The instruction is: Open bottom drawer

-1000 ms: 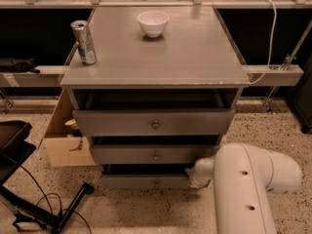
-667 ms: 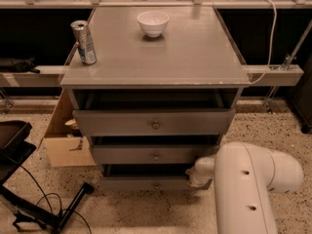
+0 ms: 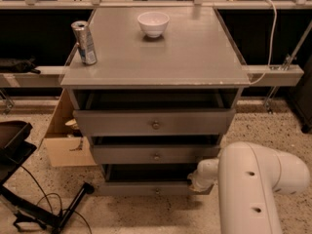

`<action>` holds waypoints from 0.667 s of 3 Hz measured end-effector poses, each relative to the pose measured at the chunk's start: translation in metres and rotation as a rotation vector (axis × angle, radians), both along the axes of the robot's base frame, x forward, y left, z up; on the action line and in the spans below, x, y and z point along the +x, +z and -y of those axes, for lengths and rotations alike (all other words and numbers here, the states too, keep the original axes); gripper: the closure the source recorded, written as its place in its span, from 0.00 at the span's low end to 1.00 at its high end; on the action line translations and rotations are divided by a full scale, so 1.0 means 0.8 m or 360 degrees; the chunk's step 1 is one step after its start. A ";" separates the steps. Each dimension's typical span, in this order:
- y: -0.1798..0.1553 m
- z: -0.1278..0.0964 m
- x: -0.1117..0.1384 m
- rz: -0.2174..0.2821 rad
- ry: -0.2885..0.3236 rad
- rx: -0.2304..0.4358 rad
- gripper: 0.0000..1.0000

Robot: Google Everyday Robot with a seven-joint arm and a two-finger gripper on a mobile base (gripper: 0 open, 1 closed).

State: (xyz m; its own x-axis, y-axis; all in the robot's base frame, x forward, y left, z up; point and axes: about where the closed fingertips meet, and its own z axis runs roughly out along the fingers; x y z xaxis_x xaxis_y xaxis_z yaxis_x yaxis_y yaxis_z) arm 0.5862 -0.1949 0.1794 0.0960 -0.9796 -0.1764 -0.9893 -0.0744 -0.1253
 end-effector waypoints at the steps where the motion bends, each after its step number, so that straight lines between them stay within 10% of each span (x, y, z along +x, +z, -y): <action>1: 0.007 -0.001 0.001 0.0000 0.0000 0.0000 1.00; 2: 0.000 0.005 -0.028 -0.0070 -0.0003 0.0010 1.00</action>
Offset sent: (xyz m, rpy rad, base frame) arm -0.3691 -0.1125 -0.0593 -0.0325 0.6859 -0.0003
